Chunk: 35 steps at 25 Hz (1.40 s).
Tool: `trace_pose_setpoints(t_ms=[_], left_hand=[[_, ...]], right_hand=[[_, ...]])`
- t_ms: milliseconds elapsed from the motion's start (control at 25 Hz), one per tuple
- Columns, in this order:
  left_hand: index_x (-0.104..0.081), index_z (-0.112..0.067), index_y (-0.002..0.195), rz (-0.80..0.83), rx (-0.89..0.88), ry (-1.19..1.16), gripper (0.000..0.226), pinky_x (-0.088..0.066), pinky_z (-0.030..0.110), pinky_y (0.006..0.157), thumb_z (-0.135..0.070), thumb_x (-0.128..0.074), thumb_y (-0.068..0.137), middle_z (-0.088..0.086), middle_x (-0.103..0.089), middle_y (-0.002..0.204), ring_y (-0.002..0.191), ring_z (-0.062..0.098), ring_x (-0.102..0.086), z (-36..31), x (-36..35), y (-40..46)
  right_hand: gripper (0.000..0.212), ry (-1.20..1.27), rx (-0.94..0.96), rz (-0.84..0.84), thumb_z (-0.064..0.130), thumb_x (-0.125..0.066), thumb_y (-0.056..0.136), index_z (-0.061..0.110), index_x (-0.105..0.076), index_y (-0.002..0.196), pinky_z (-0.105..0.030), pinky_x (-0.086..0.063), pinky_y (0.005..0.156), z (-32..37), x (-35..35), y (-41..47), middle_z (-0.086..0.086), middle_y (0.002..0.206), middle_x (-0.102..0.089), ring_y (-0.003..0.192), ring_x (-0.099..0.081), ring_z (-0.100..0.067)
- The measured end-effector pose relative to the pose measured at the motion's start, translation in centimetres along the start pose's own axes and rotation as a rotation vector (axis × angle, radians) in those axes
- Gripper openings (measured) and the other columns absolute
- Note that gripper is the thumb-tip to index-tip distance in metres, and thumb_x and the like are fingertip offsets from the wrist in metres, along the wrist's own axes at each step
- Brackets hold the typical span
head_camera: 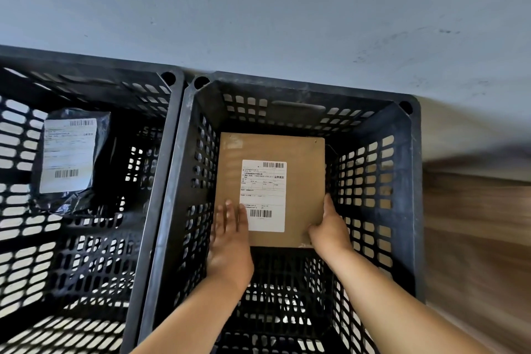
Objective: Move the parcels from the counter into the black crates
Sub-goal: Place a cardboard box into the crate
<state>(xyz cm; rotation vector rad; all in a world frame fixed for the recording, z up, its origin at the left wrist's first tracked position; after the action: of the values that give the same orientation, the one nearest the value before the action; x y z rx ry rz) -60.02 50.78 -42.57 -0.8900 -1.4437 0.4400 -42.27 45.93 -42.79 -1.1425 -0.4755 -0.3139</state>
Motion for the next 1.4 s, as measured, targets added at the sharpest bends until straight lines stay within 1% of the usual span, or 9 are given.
trace_pose_setpoints(t_ms=[280,400,520,640,720,800,920,1040,1400], left_hand=[[0.032,-0.020,0.134,-0.011,-0.042,-0.049,0.091,-0.006,0.033,0.119,0.012,-0.039,0.086,0.005,0.036,0.151,0.140,0.025,0.030,1.2,0.3,0.3],[0.019,-0.018,0.148,0.045,-0.033,-0.025,0.088,-0.010,0.037,0.120,0.009,-0.039,0.088,0.006,0.029,0.155,0.144,0.025,0.023,1.0,1.1,0.5],[-0.003,-0.019,0.153,0.102,-0.022,-0.082,0.077,-0.024,0.039,0.117,0.002,-0.041,0.090,0.007,0.005,0.161,0.148,0.027,-0.007,0.6,2.8,-0.3],[-0.012,-0.021,0.153,0.107,-0.090,-0.154,0.070,-0.044,0.032,0.100,-0.003,-0.042,0.093,0.008,-0.031,0.151,0.128,0.025,-0.045,-0.7,5.6,-3.2],[-0.018,-0.023,0.152,0.094,-0.151,-0.145,0.064,-0.049,0.031,0.086,-0.006,-0.039,0.094,0.005,-0.049,0.138,0.113,0.024,-0.056,-2.1,7.9,-6.6],[-0.030,-0.024,0.148,0.076,-0.204,-0.133,0.057,-0.050,0.032,0.085,-0.007,-0.038,0.094,0.004,-0.054,0.133,0.112,0.025,-0.057,-3.6,10.4,-10.2],[-0.044,-0.020,0.136,0.030,-0.280,-0.135,0.041,-0.049,0.033,0.090,-0.016,-0.041,0.095,0.003,-0.057,0.130,0.114,0.024,-0.057,-5.5,13.7,-15.0],[-0.044,-0.023,0.139,-0.029,-0.374,-0.184,0.044,-0.047,0.032,0.094,-0.021,-0.043,0.095,0.001,-0.056,0.133,0.119,0.021,-0.054,-7.5,17.2,-20.2],[-0.049,-0.024,0.134,-0.128,-0.637,-0.187,0.039,-0.045,0.030,0.094,-0.029,-0.046,0.095,-0.005,-0.060,0.126,0.115,0.016,-0.055,-16.7,20.0,-34.1]], right_hand=[[0.079,-0.013,-0.006,0.034,0.001,-0.046,0.094,0.023,0.000,0.154,-0.023,-0.044,0.086,-0.7,-0.6,-0.3,-0.004,0.147,-0.042,0.120,-0.053,-0.023],[0.066,0.058,-0.007,0.066,0.002,-0.047,0.091,0.018,-0.023,0.151,-0.027,-0.044,0.095,-1.1,-0.5,-0.5,-0.004,0.141,-0.050,0.120,-0.053,-0.022],[0.050,0.086,0.030,0.056,0.003,-0.050,0.091,0.013,-0.043,0.139,-0.024,-0.044,0.093,-1.0,0.2,-2.8,-0.003,0.132,-0.056,0.115,-0.056,-0.019],[0.045,0.083,0.073,0.087,0.007,-0.050,0.094,0.011,-0.045,0.139,-0.019,-0.040,0.084,0.1,1.5,-6.4,-0.003,0.135,-0.053,0.107,-0.052,-0.012],[0.041,0.077,0.130,0.085,0.008,-0.049,0.096,0.012,-0.049,0.136,-0.015,-0.038,0.082,1.1,2.7,-9.5,-0.003,0.133,-0.054,0.107,-0.050,-0.009],[0.038,0.113,0.182,0.062,0.009,-0.049,0.095,0.013,-0.052,0.133,-0.010,-0.039,0.077,2.2,4.4,-13.0,-0.003,0.128,-0.058,0.106,-0.053,-0.007],[0.035,0.188,0.234,-0.006,0.011,-0.048,0.093,0.018,-0.057,0.126,-0.015,-0.043,0.077,3.5,7.4,-18.3,0.004,0.117,-0.063,0.103,-0.058,-0.007],[0.029,0.251,0.286,-0.095,0.013,-0.052,0.092,0.021,-0.062,0.118,-0.014,-0.045,0.072,4.2,11.1,-24.1,0.005,0.106,-0.066,0.097,-0.061,-0.008],[0.023,0.364,0.302,-0.297,0.015,-0.054,0.091,0.022,-0.063,0.110,-0.030,-0.052,0.085,-2.0,22.0,-37.2,0.003,0.098,-0.069,0.094,-0.064,-0.014]])
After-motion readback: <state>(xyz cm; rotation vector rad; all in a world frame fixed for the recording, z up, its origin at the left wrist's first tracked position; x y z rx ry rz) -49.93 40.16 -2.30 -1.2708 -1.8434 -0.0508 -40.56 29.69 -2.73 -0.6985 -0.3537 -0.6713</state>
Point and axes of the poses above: each hand's wrist, its own y-axis towards the middle knuckle, its own x-axis out of the back of the hand, z = x × y, the point moved 2 cm from there along y, towards the middle knuckle
